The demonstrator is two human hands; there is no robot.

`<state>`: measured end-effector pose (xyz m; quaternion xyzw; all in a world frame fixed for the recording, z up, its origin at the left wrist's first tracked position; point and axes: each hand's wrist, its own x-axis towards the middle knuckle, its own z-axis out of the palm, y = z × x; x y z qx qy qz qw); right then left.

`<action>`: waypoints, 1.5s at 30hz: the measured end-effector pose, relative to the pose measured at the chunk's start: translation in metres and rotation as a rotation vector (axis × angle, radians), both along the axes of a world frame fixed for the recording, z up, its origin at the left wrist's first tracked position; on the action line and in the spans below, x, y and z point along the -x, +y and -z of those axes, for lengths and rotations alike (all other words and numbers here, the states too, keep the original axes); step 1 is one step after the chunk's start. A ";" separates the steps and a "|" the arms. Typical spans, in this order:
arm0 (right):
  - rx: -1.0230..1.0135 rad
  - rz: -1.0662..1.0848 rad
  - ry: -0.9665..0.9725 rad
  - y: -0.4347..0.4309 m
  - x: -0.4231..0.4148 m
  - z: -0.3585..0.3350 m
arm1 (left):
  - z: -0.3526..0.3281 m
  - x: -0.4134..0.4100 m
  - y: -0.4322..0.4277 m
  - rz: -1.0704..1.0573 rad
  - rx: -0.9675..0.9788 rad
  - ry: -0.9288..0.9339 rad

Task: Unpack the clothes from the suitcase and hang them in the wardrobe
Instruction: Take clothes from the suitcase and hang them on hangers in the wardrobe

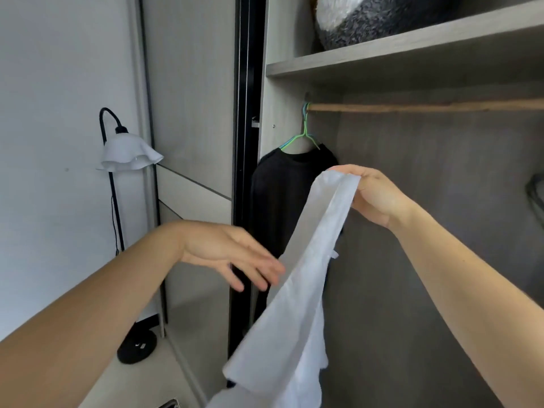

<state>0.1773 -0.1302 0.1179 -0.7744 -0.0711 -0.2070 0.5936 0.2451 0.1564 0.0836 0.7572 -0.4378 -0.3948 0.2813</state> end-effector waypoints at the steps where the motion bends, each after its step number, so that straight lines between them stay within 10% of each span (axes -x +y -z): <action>1: 0.016 -0.044 0.010 0.007 0.003 -0.002 | 0.003 -0.003 -0.008 -0.139 0.058 -0.103; 5: 0.004 -0.173 0.042 0.028 0.006 -0.004 | 0.019 -0.017 -0.031 -0.513 0.330 -0.295; 30: -0.087 0.009 0.052 -0.029 0.012 0.023 | -0.008 -0.010 -0.074 -0.481 0.721 0.410; 36: 0.178 0.109 0.134 -0.042 0.036 0.008 | -0.024 0.002 -0.096 -0.412 0.262 0.176; 45: 0.944 0.973 0.310 -0.092 0.058 -0.042 | -0.035 0.007 -0.176 -0.618 0.641 0.098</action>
